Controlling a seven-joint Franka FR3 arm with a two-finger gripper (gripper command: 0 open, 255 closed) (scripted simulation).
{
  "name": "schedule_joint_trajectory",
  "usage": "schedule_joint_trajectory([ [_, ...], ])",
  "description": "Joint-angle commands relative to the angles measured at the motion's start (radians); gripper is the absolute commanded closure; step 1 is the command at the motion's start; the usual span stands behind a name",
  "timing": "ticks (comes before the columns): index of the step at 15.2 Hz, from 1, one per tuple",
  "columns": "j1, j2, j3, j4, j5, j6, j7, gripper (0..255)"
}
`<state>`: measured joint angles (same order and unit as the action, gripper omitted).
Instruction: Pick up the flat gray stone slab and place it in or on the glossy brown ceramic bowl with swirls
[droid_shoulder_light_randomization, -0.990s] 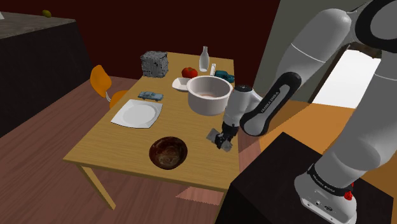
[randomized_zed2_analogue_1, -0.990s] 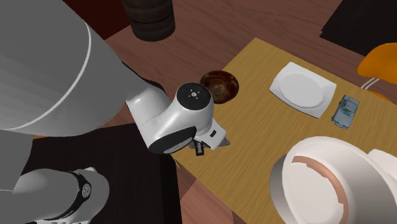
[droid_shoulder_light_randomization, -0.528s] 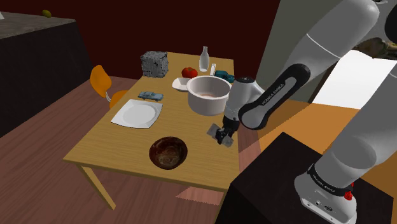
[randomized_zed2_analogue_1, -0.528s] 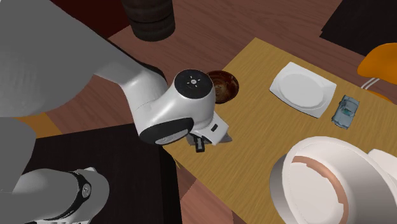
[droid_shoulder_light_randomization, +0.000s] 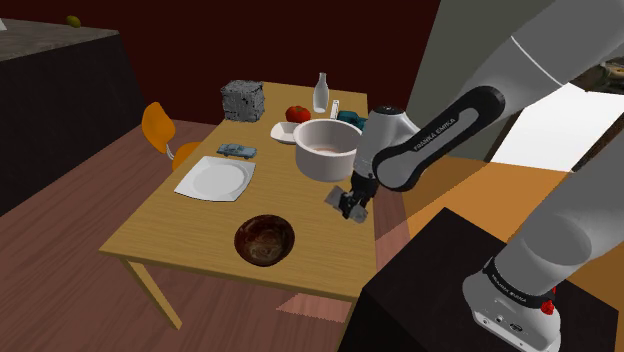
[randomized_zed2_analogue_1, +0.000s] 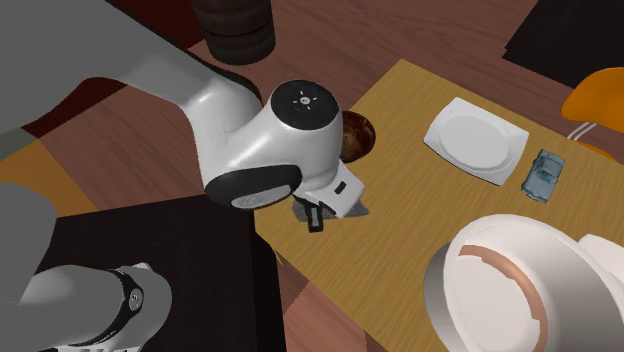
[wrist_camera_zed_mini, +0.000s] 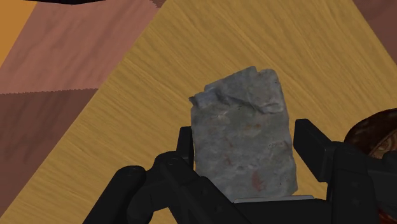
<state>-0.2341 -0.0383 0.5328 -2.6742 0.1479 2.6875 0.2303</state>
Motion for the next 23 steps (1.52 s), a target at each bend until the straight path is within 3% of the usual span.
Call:
schedule_joint_trajectory([
  [1, 0.011, 0.035, 0.020, 0.042, -0.045, -0.009, 0.072, 255],
  [6, 0.071, 0.159, 0.045, 0.191, -0.202, -0.048, 0.290, 255],
  [12, 0.195, 0.318, 0.022, 0.404, -0.351, -0.129, 0.495, 255],
  [20, 0.378, 0.535, -0.023, 0.740, -0.461, -0.273, 0.657, 255],
  [23, 0.389, 0.564, -0.038, 0.738, -0.479, -0.245, 0.669, 255],
])
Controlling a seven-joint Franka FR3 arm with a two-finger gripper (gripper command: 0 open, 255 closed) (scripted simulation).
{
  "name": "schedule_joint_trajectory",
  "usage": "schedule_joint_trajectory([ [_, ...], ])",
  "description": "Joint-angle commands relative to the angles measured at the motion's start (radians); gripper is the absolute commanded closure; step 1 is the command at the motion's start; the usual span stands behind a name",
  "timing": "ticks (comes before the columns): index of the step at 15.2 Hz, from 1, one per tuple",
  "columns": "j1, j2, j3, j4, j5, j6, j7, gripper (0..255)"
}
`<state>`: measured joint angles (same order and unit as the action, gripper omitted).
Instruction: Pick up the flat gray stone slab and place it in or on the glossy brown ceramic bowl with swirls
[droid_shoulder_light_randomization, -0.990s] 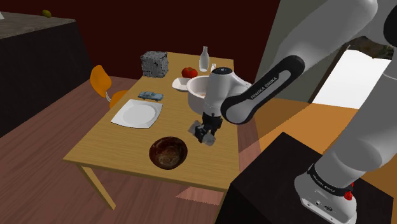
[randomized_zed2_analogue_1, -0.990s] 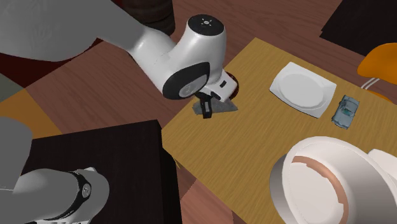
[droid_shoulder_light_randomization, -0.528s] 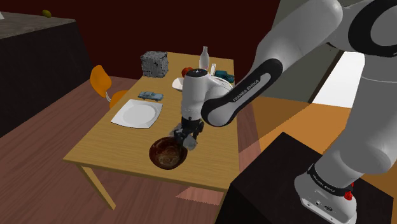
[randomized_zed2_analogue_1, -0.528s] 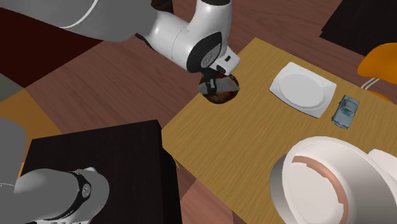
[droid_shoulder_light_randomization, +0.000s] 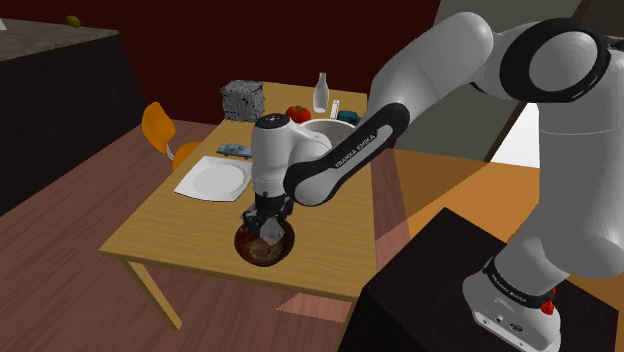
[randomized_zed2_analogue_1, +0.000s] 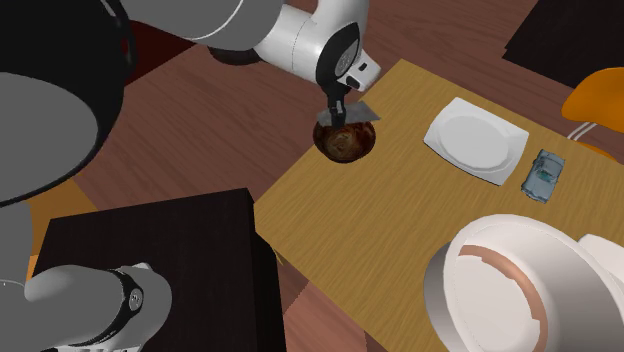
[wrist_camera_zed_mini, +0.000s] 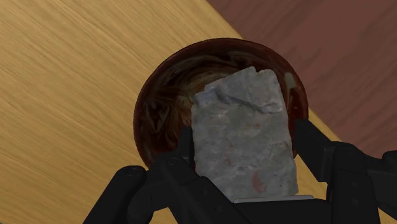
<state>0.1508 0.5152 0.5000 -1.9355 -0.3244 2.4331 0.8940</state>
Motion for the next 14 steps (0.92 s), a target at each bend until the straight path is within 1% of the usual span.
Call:
schedule_joint_trajectory([
  [1, 0.008, 0.020, -0.010, -0.001, -0.013, 0.019, 0.009, 255],
  [12, 0.053, 0.133, -0.071, 0.013, -0.081, 0.116, 0.051, 255],
  [14, 0.053, 0.133, -0.071, 0.013, -0.081, 0.116, 0.050, 255],
])
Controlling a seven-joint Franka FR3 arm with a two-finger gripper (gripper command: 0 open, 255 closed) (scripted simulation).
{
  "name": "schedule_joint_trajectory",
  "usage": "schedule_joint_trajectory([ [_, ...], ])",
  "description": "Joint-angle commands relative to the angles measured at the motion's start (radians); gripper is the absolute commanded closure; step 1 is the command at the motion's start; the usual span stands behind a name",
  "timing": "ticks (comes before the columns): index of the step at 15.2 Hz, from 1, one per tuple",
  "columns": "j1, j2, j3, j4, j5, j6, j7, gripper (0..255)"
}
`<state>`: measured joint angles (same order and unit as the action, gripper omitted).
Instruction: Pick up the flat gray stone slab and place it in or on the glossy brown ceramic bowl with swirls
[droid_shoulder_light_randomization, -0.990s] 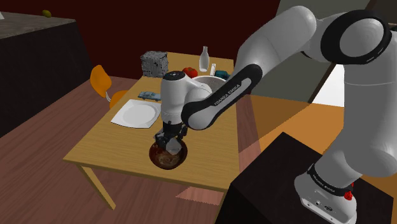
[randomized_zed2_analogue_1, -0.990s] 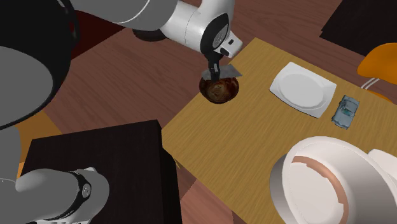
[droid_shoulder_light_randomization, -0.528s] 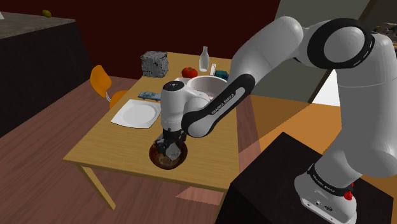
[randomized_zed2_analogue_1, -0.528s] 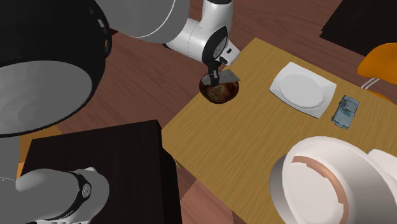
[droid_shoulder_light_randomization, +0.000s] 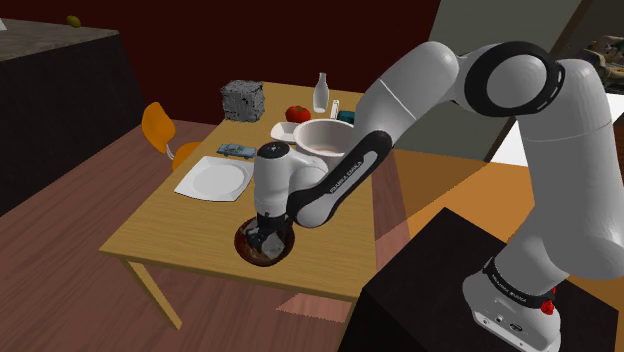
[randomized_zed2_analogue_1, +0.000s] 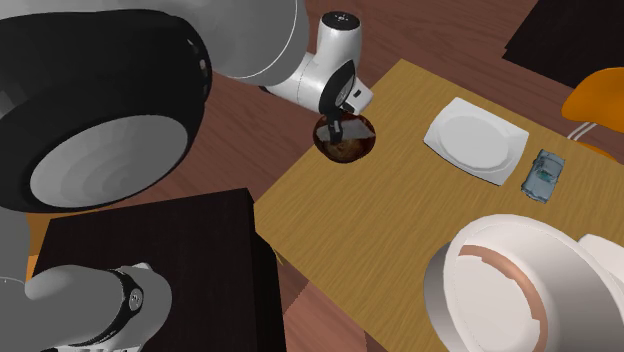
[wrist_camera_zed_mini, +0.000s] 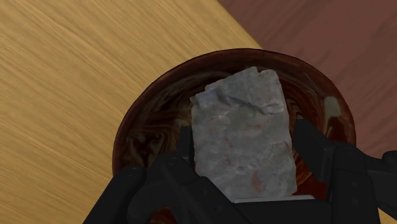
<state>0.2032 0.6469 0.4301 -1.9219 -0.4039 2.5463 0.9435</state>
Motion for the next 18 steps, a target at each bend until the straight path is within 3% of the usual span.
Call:
schedule_joint_trajectory([
  [1, 0.001, 0.002, -0.001, 0.000, -0.001, 0.002, 0.001, 255],
  [6, 0.001, 0.002, -0.001, 0.000, -0.001, 0.002, 0.001, 255],
  [7, 0.001, 0.002, -0.001, 0.000, -0.001, 0.002, 0.001, 0],
  [12, 0.001, 0.002, -0.001, 0.000, -0.001, 0.002, 0.001, 0],
  [18, -0.044, -0.103, 0.053, -0.027, 0.056, -0.073, -0.036, 0],
])
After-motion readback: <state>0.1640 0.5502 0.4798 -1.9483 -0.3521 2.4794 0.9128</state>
